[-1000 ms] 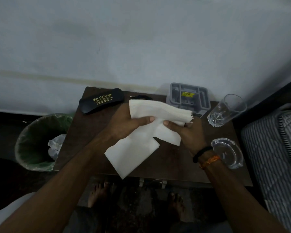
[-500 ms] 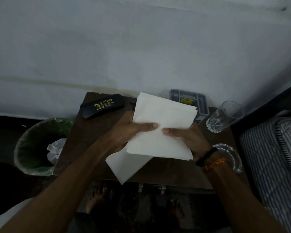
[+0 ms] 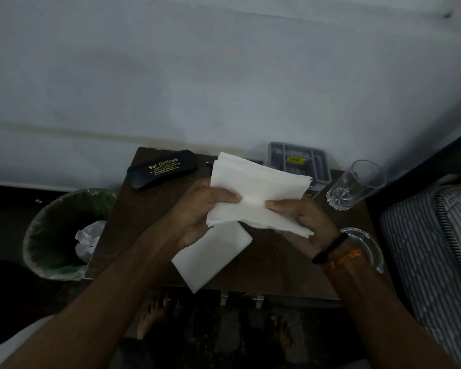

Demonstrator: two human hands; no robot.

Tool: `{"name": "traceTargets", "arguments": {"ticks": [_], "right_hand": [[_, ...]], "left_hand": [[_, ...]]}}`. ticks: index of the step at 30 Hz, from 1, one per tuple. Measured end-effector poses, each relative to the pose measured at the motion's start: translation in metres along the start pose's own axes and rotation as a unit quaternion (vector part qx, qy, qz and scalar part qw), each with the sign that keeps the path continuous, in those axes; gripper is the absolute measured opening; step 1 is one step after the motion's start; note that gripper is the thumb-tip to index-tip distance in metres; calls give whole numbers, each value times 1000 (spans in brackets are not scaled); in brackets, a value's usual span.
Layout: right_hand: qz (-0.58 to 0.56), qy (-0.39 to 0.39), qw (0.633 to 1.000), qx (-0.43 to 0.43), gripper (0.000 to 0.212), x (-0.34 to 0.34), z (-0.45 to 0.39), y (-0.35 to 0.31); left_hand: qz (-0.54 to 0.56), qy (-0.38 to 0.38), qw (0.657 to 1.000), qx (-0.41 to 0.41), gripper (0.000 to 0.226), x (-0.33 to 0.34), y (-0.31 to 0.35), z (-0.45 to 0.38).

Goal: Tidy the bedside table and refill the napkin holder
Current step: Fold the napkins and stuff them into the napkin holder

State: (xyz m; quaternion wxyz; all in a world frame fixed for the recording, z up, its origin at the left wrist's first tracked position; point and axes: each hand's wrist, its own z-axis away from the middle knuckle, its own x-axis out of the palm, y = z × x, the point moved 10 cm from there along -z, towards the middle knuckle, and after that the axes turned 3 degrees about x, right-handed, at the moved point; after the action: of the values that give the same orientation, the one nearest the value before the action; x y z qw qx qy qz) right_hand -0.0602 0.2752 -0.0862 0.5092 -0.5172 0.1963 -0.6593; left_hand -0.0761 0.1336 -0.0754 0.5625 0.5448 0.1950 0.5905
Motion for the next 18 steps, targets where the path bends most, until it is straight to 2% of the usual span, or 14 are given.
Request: {"name": "traceTargets", "arguments": {"ticks": [7,11,15,18], "right_hand": [[30,-15,999,-8,39,16,10,-6],[48,-16,999,4,43,16,11,-4],[57,-58,997,10,51,26,13,-3],[53,-41,998,3,49,24,14,-6]], "left_hand": [[-17,2,1000,-6,39,3,-3,2],[-45,22,999,-2,38,-2,0,4],[-49,28,998,9,39,-2,1,5],[-53,7,998,18,41,2,3,6]]}}
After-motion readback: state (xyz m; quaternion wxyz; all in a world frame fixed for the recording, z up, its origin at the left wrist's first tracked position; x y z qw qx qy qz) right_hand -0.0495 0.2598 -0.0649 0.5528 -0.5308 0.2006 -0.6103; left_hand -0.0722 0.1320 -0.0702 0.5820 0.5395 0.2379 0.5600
